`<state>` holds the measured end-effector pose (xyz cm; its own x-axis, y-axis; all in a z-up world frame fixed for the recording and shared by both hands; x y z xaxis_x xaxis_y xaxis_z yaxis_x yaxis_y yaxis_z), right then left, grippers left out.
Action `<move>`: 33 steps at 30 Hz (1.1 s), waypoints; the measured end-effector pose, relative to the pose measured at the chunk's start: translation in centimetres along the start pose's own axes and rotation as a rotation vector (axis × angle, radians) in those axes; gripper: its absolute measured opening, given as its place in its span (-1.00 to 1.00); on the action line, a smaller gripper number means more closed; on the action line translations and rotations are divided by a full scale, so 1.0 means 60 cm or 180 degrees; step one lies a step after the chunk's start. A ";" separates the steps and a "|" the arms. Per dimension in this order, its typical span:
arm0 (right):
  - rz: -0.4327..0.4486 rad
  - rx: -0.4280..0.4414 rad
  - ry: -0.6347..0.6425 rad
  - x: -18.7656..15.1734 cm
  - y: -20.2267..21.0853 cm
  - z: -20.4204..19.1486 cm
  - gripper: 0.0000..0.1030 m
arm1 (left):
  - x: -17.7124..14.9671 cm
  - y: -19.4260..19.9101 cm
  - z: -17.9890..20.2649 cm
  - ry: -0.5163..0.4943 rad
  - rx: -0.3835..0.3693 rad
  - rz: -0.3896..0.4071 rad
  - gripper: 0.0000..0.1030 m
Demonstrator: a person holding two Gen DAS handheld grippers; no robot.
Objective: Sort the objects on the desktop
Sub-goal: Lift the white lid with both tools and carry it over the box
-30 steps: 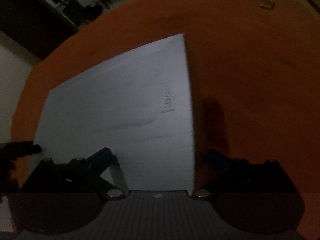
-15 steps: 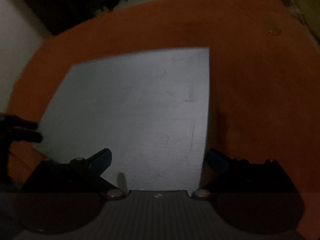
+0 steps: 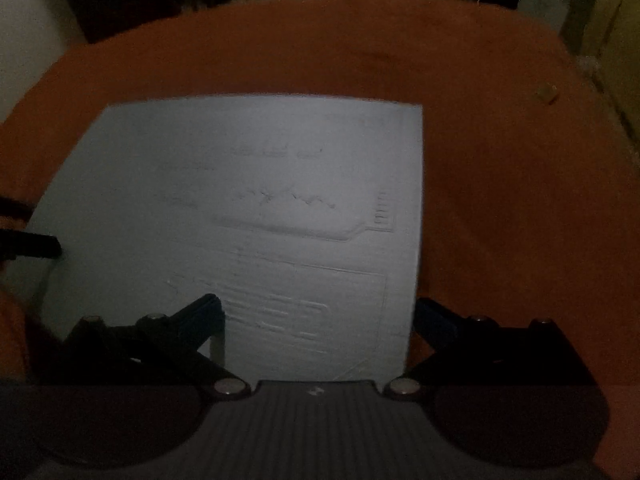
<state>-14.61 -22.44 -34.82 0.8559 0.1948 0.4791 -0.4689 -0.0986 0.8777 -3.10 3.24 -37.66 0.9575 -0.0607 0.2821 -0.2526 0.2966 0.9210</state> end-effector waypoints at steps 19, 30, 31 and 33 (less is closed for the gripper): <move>-0.1258 0.0256 0.0158 0.048 0.000 0.032 1.00 | 0.040 -0.023 0.060 -0.0241 0.0118 -0.0618 1.00; -0.0718 -0.0646 0.0975 0.087 0.039 -0.022 1.00 | 0.034 -0.024 0.134 -0.0132 0.0550 -0.0085 1.00; -0.0623 -0.0826 0.1141 0.087 0.047 -0.033 1.00 | 0.029 -0.021 0.139 -0.0075 0.0595 0.0026 1.00; -0.0560 -0.1127 0.1419 0.085 0.065 -0.062 1.00 | 0.022 -0.016 0.149 0.0041 0.0715 0.0167 0.99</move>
<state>-12.88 -18.23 -28.98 0.7890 0.5773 0.2102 -0.4382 0.2889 0.8512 -2.83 -5.67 -35.77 0.9436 -0.0382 0.3290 -0.3253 0.0793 0.9423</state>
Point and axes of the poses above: each gripper's, at about its wrist camera, not at the fingertips, and y roughly against the way its jaws point, z to its right, x to its top, the point moved 10 cm from there along -y, roughly the way its jaws point, and after that the axes turned 12 degrees about y, right-handed, at the moved point
